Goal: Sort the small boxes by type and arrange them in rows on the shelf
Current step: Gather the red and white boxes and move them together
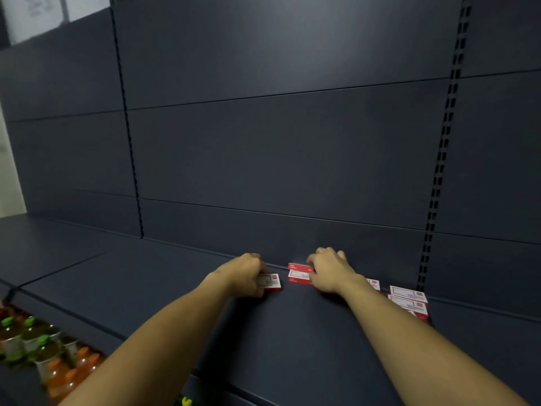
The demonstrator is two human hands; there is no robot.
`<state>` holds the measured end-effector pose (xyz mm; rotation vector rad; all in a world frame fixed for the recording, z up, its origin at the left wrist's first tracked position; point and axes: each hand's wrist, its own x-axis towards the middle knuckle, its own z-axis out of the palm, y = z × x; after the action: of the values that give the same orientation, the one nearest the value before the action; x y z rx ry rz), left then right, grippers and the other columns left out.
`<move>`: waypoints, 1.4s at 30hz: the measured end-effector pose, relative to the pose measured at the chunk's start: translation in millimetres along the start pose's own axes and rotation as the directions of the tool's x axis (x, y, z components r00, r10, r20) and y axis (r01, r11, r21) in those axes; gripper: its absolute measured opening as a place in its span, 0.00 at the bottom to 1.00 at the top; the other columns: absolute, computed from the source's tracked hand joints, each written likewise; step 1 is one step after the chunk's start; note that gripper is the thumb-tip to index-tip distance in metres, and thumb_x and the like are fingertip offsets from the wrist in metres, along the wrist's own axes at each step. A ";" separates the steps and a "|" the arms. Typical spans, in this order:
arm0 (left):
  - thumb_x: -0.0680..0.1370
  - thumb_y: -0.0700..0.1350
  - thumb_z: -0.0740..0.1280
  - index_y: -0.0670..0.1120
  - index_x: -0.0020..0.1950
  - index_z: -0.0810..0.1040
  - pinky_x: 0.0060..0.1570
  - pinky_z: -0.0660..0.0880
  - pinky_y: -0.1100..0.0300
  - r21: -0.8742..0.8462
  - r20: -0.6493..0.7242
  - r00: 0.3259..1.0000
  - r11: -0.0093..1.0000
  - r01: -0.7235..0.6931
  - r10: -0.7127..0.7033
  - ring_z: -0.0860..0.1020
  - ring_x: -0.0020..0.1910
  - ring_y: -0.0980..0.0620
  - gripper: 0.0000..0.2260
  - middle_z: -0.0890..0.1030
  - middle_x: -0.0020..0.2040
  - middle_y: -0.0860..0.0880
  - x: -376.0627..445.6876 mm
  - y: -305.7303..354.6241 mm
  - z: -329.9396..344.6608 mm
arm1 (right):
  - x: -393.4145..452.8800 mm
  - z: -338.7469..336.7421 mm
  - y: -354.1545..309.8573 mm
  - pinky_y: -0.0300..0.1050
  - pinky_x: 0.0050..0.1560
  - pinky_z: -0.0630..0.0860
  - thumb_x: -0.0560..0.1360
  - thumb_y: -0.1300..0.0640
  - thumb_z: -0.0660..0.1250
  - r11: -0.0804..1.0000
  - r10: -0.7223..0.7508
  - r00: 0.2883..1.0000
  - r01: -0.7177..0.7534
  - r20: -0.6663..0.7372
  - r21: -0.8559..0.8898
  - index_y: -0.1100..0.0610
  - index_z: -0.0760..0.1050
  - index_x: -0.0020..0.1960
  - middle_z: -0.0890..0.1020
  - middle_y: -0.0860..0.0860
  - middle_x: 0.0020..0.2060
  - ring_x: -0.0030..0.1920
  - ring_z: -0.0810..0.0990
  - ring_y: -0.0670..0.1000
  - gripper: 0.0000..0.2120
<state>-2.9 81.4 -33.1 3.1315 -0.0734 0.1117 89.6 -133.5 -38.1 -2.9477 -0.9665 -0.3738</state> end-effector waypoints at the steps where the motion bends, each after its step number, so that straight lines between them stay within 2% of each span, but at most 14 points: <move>1: 0.73 0.50 0.72 0.49 0.61 0.79 0.49 0.75 0.56 -0.009 -0.013 1.000 1.000 0.005 -0.006 0.75 0.52 0.50 0.18 0.71 0.55 0.52 -2.1 -4.7 -0.6 | 2.0 1.5 -3.3 0.54 0.66 0.65 0.78 0.52 0.62 1.000 -0.001 1.000 0.001 0.005 -0.010 0.53 0.75 0.67 0.74 0.54 0.62 0.65 0.70 0.56 0.18; 9: 0.72 0.50 0.73 0.49 0.64 0.77 0.51 0.77 0.54 -0.014 -0.075 0.997 1.000 0.024 -0.025 0.76 0.53 0.50 0.21 0.74 0.59 0.51 -15.4 -37.5 -4.9 | 10.6 7.3 -18.4 0.54 0.65 0.65 0.79 0.51 0.62 0.999 0.026 0.999 -0.025 0.023 -0.029 0.55 0.75 0.65 0.74 0.54 0.61 0.64 0.70 0.56 0.17; 17: 0.72 0.50 0.72 0.49 0.60 0.79 0.46 0.78 0.55 0.014 -0.174 0.985 1.000 0.017 -0.014 0.76 0.49 0.51 0.18 0.74 0.55 0.53 -16.5 -49.5 -22.4 | 11.0 2.9 -26.7 0.52 0.64 0.66 0.78 0.51 0.63 0.998 0.056 0.998 -0.055 0.010 -0.024 0.56 0.74 0.61 0.75 0.54 0.61 0.64 0.71 0.57 0.14; 22: 0.72 0.52 0.73 0.49 0.59 0.79 0.43 0.76 0.56 0.030 -0.226 0.974 1.000 0.001 0.006 0.76 0.47 0.51 0.18 0.74 0.54 0.52 -14.8 -51.5 -36.5 | 12.9 0.1 -28.7 0.51 0.60 0.68 0.77 0.52 0.65 0.990 0.125 0.990 -0.129 0.062 0.062 0.56 0.72 0.58 0.79 0.55 0.59 0.61 0.75 0.58 0.12; 27: 0.73 0.52 0.73 0.49 0.62 0.79 0.44 0.76 0.57 0.004 -0.221 0.975 1.000 -0.003 0.004 0.76 0.48 0.51 0.19 0.75 0.55 0.52 -12.2 -55.7 -40.0 | 14.7 -9.9 -36.5 0.48 0.57 0.69 0.75 0.48 0.71 0.972 0.212 0.974 -0.218 0.073 0.092 0.57 0.74 0.59 0.78 0.56 0.60 0.61 0.75 0.59 0.18; 31: 0.73 0.52 0.73 0.49 0.62 0.79 0.47 0.78 0.55 0.002 -0.228 0.974 1.000 -0.014 0.014 0.76 0.49 0.51 0.19 0.75 0.55 0.52 -10.4 -58.1 -39.4 | 11.7 -14.5 -39.1 0.47 0.57 0.70 0.75 0.52 0.71 0.938 0.294 0.950 -0.309 0.109 0.158 0.58 0.73 0.64 0.76 0.57 0.62 0.64 0.74 0.59 0.20; 34: 0.73 0.52 0.73 0.49 0.61 0.79 0.47 0.77 0.55 -0.002 -0.239 0.971 1.000 -0.031 0.030 0.76 0.49 0.51 0.18 0.75 0.55 0.52 -7.3 -59.5 -38.0 | 9.3 -16.0 -40.9 0.47 0.59 0.74 0.74 0.57 0.69 0.935 0.302 0.946 -0.317 0.113 0.156 0.59 0.75 0.59 0.77 0.57 0.61 0.62 0.75 0.59 0.15; 39: 0.72 0.51 0.72 0.50 0.61 0.80 0.47 0.79 0.53 -0.013 -0.227 0.972 0.997 -0.071 0.067 0.76 0.48 0.52 0.19 0.74 0.54 0.53 -0.2 -58.7 -32.5 | 0.8 -11.0 -37.6 0.48 0.60 0.74 0.71 0.58 0.68 0.953 0.246 0.969 -0.242 0.001 0.185 0.57 0.81 0.56 0.76 0.54 0.57 0.59 0.76 0.59 0.14; 42: 0.71 0.50 0.73 0.50 0.62 0.80 0.48 0.79 0.53 -0.019 -0.239 0.966 0.994 -0.104 0.096 0.76 0.49 0.51 0.19 0.75 0.55 0.53 7.7 -54.5 -31.9 | -7.3 -11.0 -27.6 0.47 0.60 0.74 0.70 0.59 0.69 0.958 0.210 0.974 -0.187 -0.086 0.216 0.55 0.81 0.59 0.74 0.53 0.55 0.58 0.75 0.57 0.17</move>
<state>5.1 135.7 -1.0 3.0552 -0.2288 0.4806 65.3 -116.4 -30.7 -2.7695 -0.6453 -0.3945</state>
